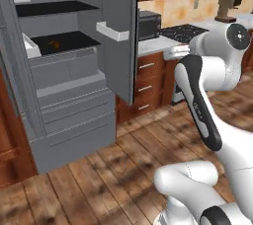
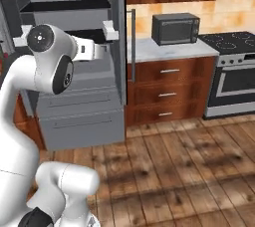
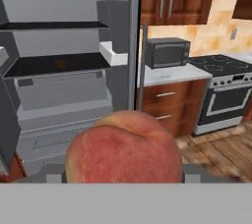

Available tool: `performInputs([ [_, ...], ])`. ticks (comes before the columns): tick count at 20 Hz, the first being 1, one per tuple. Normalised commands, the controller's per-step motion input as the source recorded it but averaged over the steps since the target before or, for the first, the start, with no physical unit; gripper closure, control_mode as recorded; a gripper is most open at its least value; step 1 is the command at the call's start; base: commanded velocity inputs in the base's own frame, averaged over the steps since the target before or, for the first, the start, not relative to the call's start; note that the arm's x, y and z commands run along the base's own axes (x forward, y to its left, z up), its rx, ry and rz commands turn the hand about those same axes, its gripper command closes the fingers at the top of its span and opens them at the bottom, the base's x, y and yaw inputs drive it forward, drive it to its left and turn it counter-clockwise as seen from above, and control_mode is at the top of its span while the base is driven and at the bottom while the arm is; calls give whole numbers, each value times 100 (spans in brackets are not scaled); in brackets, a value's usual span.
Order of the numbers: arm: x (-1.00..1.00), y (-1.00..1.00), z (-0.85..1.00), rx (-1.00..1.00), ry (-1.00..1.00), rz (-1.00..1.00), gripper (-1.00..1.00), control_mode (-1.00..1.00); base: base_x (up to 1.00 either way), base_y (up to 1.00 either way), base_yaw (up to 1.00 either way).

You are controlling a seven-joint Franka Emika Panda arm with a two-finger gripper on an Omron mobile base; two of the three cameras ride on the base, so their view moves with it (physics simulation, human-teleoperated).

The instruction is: Retrieve the peach and banana from the fridge and place them into the bowl on the dining table.

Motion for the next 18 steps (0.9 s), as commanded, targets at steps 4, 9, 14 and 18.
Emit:
performInputs([
  [4, 0, 0, 0, 0, 0, 0, 100, 100, -100, 0, -43],
  [9, 0, 0, 0, 0, 0, 0, 100, 100, -100, -35, -34],
  [14, 0, 0, 0, 0, 0, 0, 100, 100, -100, -56, -31],
  [18, 0, 0, 0, 0, 0, 0, 100, 100, -100, -69, -30],
])
